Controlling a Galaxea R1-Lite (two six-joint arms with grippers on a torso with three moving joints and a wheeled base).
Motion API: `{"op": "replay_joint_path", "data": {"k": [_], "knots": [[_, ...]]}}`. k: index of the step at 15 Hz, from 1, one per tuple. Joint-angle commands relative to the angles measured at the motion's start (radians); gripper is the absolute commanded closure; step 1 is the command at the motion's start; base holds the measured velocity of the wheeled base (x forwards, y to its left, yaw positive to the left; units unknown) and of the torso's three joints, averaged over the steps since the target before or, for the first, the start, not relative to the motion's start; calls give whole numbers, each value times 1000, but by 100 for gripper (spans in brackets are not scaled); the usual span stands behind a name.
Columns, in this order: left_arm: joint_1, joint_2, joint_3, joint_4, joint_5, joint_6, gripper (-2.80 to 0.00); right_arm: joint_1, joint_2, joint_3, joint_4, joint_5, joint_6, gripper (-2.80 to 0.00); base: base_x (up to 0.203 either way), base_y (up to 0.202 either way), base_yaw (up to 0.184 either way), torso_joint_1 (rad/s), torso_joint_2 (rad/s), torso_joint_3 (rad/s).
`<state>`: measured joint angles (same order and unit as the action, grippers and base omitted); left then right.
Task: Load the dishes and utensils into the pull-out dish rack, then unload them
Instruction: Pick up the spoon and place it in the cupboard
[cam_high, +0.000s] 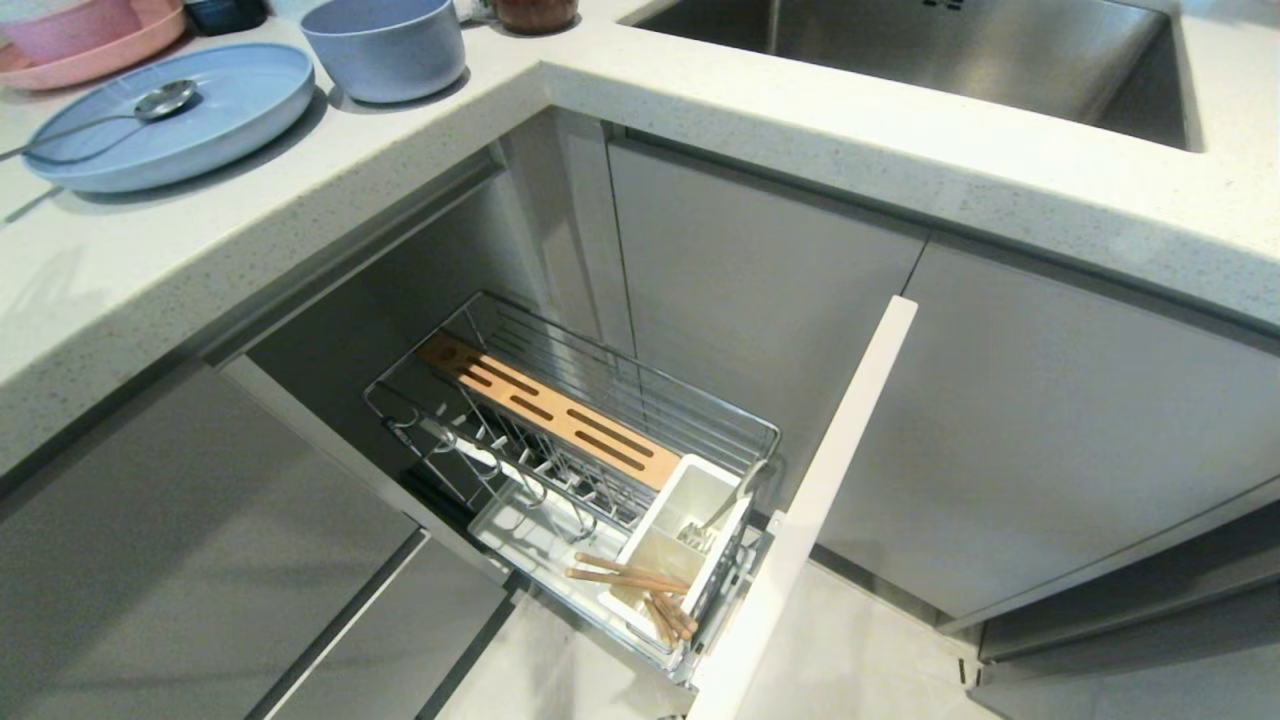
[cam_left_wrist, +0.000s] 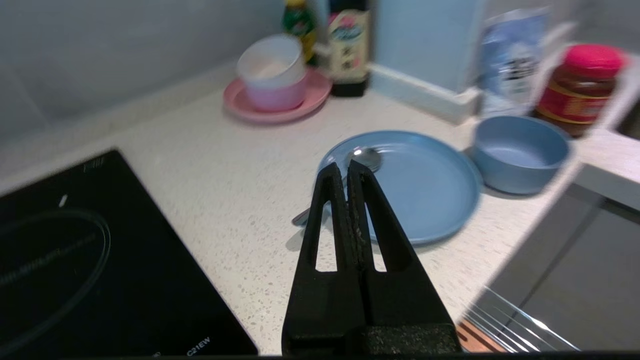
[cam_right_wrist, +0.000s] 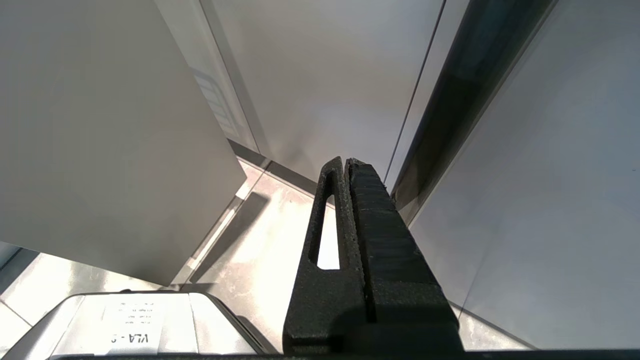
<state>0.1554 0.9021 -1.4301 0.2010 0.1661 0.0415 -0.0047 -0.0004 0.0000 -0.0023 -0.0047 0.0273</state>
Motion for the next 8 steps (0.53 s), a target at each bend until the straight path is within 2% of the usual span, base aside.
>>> {"op": "replay_joint_path", "data": {"k": [1, 3, 6, 8], "knots": [[118, 169, -41, 3, -23, -38, 0, 0, -4, 2, -1, 0, 0, 0, 0, 0, 0, 0, 0, 0], [177, 238, -57, 2, -62, -46, 0, 0, -4, 2, -1, 0, 0, 0, 0, 0, 0, 0, 0, 0], [232, 351, -98, 3, -165, -44, 0, 0, -4, 2, -1, 0, 0, 0, 0, 0, 0, 0, 0, 0], [264, 404, -113, 4, -207, -13, 0, 0, -4, 2, -1, 0, 0, 0, 0, 0, 0, 0, 0, 0]]}}
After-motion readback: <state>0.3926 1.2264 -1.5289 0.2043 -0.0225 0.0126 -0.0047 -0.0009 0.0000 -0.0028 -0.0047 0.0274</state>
